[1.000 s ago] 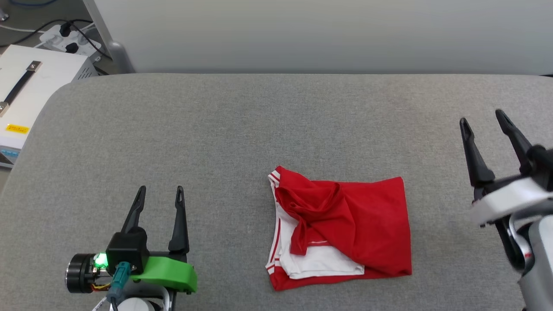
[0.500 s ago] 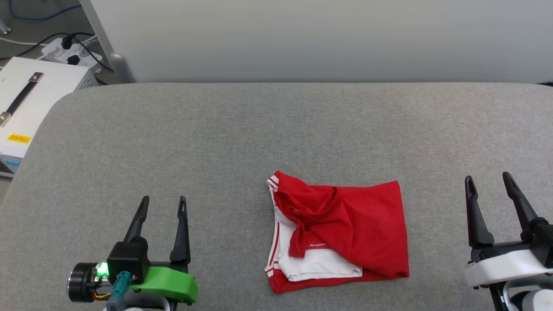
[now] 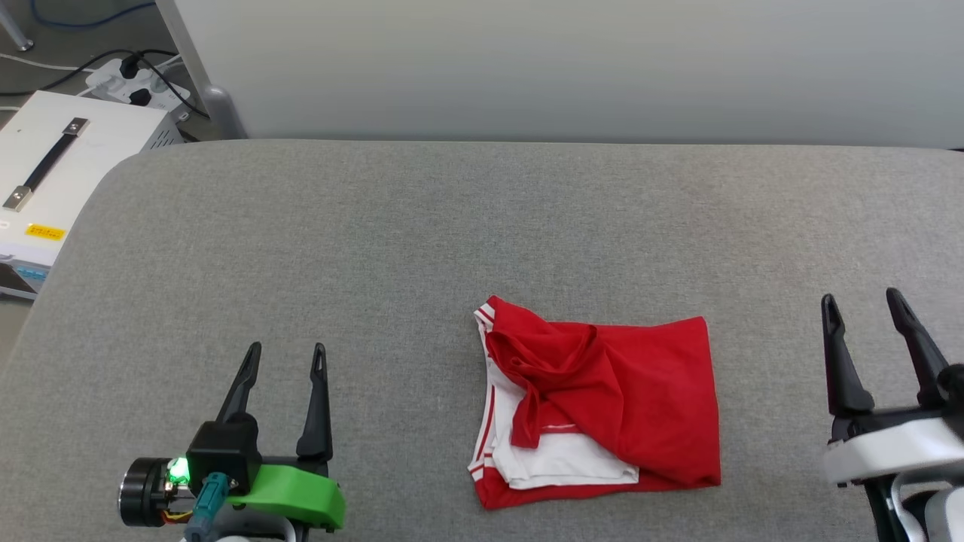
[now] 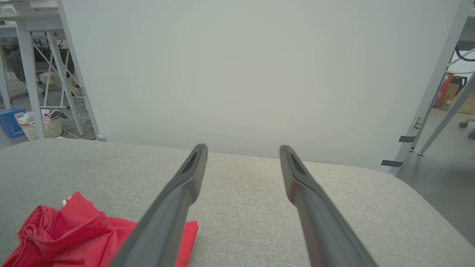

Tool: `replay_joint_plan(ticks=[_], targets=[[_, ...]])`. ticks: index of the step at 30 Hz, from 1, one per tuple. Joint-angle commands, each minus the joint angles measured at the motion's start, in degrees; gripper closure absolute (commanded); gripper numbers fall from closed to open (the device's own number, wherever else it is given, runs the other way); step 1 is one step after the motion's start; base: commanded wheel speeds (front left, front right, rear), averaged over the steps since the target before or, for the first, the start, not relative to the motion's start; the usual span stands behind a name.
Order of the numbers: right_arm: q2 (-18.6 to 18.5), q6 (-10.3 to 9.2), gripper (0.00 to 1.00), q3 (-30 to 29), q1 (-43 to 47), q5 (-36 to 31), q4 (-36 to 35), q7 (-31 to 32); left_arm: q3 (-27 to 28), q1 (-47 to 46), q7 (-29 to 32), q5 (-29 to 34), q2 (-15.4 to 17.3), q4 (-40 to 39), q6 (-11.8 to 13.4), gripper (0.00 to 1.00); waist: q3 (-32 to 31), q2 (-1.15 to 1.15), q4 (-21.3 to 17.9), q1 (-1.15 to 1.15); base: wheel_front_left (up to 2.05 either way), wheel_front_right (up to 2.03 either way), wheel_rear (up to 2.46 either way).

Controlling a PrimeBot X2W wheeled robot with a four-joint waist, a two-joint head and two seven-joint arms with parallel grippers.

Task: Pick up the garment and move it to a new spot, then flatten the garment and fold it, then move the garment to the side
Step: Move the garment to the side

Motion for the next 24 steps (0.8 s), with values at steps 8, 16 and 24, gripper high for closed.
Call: replay_joint_plan(ticks=[8, 16, 24], targets=[[-12.32, -0.04, 0.0, 10.94, -9.61, 17.92, 1.36, 21.01, 0.52, -0.62, -0.33, 0.51, -0.37, -0.04, -0.51, 0.0, 0.88, 0.0, 0.64, 0.0, 0.0, 0.0, 0.0], [-20.32, -0.04, 0.0, 19.46, -14.09, 38.82, 4.69, 47.33, 0.16, -1.69, -0.33, 0.71, -0.58, -0.23, -0.57, 0.0, 2.57, 0.0, 1.86, 0.0, 0.0, 0.0, 0.0], [-19.41, -0.04, 0.0, 24.94, -17.58, 43.38, 12.59, 53.22, -0.18, -2.78, -0.33, 0.8, -0.84, -0.64, -0.39, 0.0, 4.45, 0.0, 3.05, 0.0, 0.0, 0.0, 0.0]])
